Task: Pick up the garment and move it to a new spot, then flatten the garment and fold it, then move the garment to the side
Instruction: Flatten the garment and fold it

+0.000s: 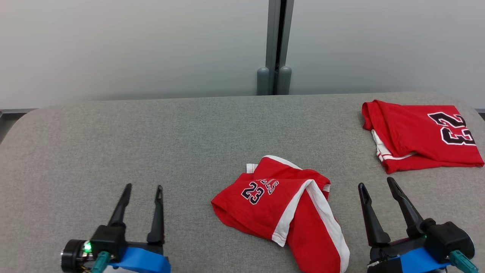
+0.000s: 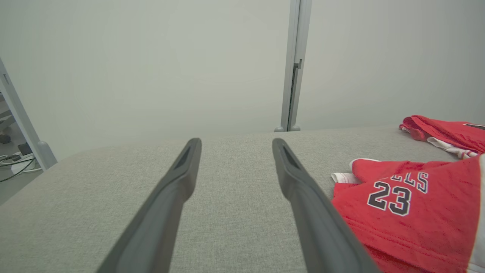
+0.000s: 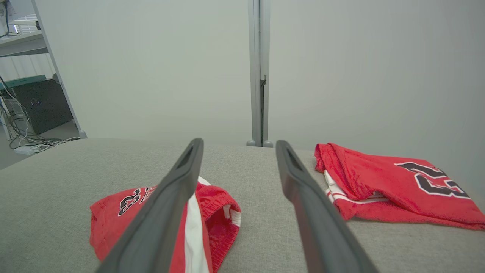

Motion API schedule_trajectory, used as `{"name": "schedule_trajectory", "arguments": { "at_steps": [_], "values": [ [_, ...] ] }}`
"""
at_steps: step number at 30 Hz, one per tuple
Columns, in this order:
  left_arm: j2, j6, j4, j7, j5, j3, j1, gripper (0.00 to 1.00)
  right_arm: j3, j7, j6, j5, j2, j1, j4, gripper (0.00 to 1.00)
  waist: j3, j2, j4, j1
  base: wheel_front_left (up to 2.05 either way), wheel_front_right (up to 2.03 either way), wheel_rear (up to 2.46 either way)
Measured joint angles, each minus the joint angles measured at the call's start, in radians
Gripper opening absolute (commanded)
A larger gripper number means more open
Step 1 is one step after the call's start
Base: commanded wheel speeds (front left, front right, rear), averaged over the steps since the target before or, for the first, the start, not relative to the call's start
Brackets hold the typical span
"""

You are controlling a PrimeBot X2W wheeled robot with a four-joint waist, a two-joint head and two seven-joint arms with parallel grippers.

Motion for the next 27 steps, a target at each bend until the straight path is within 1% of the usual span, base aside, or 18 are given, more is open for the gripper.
{"name": "schedule_trajectory", "arguments": {
  "at_steps": [8,12,18,23,27],
  "values": [
    [-0.016,-0.008,0.045,0.0,0.019,-0.204,-0.013,1.0,-0.006,0.0,0.0,0.0,0.005,-0.032,0.02,1.0,0.023,0.0,-0.036,0.0,0.0,0.0,0.0],
    [-0.018,-0.008,0.083,0.0,0.024,-0.33,-0.052,1.0,-0.007,0.0,0.0,0.002,0.006,-0.046,0.025,1.0,0.041,0.0,-0.059,0.0,0.0,0.0,0.0],
    [-0.015,-0.008,0.137,0.0,0.007,-0.478,-0.125,1.0,-0.004,0.0,0.0,0.008,0.014,-0.065,0.034,1.0,0.067,0.0001,-0.097,0.0001,0.0,0.0,0.0],
    [-0.015,-0.008,0.205,0.0,-0.008,-0.543,-0.166,1.0,-0.005,0.0,0.0,0.01,0.023,-0.069,0.038,1.0,0.081,0.0001,-0.133,0.0,0.0,0.0,0.0],
    [-0.018,-0.008,0.267,0.0,-0.021,-0.541,-0.198,1.0,-0.013,0.0,0.0,0.014,0.028,-0.071,0.039,1.0,0.095,0.0001,-0.161,0.0,0.0,0.0,0.0]
  ]
}}
